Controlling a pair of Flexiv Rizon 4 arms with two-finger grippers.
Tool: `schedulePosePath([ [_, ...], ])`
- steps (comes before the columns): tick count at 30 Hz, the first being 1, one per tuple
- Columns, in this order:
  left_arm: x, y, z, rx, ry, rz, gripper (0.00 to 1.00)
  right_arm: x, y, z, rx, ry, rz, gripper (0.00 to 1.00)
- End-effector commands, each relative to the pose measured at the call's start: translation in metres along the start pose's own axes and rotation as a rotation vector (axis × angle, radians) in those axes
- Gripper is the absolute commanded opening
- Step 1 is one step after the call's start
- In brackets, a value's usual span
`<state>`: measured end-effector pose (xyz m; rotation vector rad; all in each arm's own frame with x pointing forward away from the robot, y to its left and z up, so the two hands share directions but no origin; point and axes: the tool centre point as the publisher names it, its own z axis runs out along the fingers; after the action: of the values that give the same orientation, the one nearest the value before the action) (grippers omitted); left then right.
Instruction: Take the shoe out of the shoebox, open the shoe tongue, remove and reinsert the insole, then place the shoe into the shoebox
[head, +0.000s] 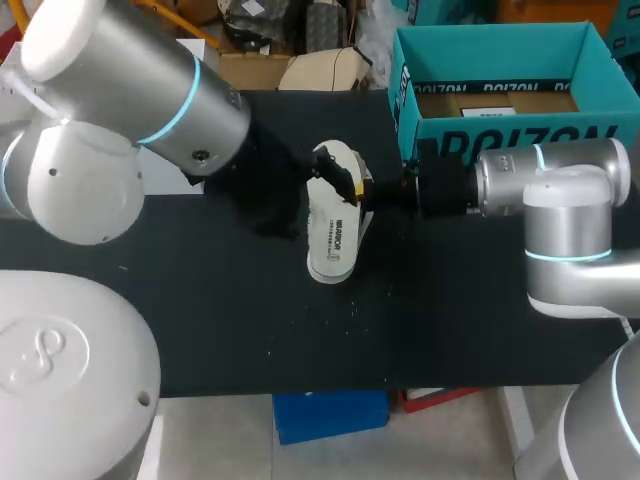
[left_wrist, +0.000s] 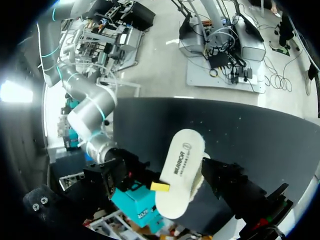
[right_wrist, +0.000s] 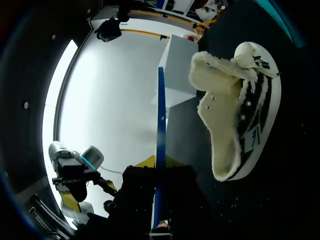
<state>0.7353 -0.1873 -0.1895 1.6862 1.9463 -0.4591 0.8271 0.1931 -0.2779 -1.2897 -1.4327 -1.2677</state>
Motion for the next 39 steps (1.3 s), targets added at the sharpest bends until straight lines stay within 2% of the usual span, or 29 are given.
schedulePosePath([
  [1,-0.006,-0.001,0.003,-0.046,0.726,0.027,1.0,0.0,0.0,0.001,0.0,0.0,0.0,0.0],
  [10,-0.006,-0.001,0.003,-0.046,0.726,0.027,1.0,0.0,0.0,0.001,0.0,0.0,0.0,0.0],
  [16,-0.002,-0.003,0.01,0.019,0.643,0.032,1.0,0.0,0.0,0.001,0.0,0.0,0.0,0.0],
  [27,0.001,-0.009,0.015,0.048,0.544,0.142,1.0,0.0,0.0,0.001,0.0,0.0,0.0,0.0],
  [39,0.005,0.001,0.022,0.052,0.538,0.167,1.0,0.0,0.0,0.001,0.0,0.0,0.0,0.0],
])
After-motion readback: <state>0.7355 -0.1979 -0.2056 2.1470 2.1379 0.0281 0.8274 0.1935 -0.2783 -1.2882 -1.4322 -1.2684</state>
